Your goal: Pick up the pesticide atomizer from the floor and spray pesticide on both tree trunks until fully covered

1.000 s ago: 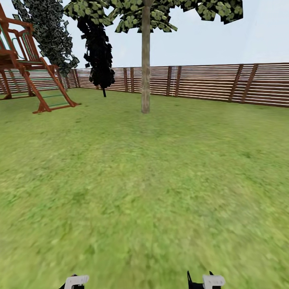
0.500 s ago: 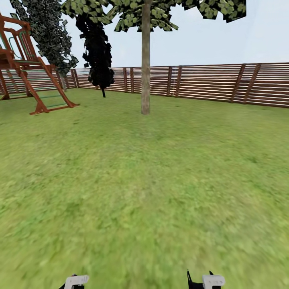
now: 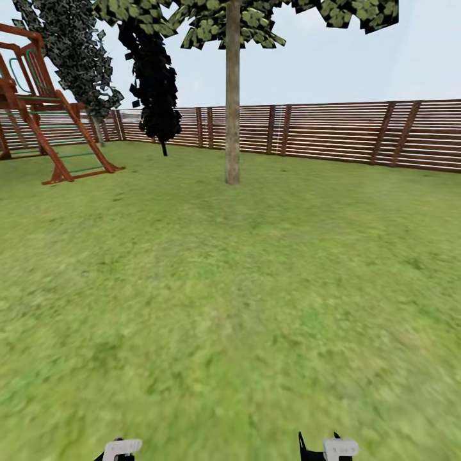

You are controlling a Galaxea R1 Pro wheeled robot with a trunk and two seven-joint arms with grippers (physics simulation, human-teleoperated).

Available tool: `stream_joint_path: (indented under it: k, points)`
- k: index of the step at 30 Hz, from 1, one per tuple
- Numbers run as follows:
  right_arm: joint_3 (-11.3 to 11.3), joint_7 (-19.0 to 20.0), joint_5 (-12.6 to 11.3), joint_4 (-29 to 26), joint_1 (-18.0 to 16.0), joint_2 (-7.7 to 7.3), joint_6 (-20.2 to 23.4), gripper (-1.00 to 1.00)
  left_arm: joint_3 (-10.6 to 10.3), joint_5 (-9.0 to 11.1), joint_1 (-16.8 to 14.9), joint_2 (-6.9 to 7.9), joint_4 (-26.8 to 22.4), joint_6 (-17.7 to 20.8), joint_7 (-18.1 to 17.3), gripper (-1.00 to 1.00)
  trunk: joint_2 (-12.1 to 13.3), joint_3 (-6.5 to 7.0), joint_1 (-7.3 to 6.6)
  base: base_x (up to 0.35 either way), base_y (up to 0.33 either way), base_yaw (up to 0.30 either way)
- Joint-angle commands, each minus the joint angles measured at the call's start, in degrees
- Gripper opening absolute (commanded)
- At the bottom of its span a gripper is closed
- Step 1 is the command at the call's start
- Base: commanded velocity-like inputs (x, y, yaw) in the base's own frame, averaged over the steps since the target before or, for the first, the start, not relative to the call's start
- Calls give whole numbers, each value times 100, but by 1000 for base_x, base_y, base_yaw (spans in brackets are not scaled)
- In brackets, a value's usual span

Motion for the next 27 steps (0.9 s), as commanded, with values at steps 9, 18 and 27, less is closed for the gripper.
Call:
stream_joint_path:
  k: [9,18,27]
  points:
    - [0,0,0,0,-1,0,0,100,0,0,0,0,-1,0,1,-100,0,0,0,338,0,0]
    - [0,0,0,0,0,0,0,100,0,1,7,0,-1,0,-5,-100,0,0,0,338,0,0]
    - [0,0,0,0,-3,0,0,100,0,1,7,0,-1,0,-2,-100,0,0,0,339,0,0]
